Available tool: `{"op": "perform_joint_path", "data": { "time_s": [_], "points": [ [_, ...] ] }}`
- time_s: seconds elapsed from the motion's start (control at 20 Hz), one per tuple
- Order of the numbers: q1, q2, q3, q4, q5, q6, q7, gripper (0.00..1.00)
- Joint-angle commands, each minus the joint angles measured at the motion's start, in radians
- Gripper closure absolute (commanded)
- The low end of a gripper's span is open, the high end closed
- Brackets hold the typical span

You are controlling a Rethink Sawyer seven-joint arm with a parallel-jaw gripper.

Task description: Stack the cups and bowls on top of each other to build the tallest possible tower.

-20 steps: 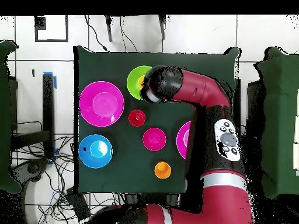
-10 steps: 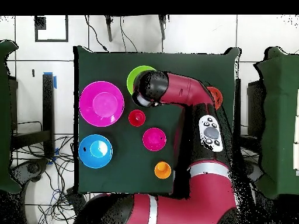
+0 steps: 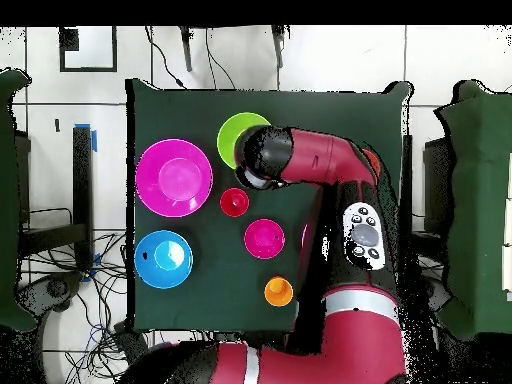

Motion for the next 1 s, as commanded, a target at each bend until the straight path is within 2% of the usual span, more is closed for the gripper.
{"op": "perform_joint_path", "data": {
  "time_s": [0.05,0.2,0.5,0.55,0.7,0.75,1.0],
  "points": [
    [-0.032,-0.003,0.012,-0.014,-0.093,0.132,-0.138,0.0],
    [-0.053,-0.028,0.01,-0.008,-0.115,0.131,-0.176,0.0],
    [-0.121,-0.028,0.042,-0.043,-0.146,0.099,-0.236,0.0],
    [-0.138,0.0,0.054,-0.095,-0.153,0.098,-0.247,0.0],
    [-0.201,0.016,0.116,-0.074,-0.127,0.023,-0.27,0.0],
    [-0.215,0.034,0.131,-0.096,-0.126,0.013,-0.273,0.0],
    [-0.267,0.102,0.2,-0.238,-0.13,0.085,-0.34,0.0]
  ]
}}
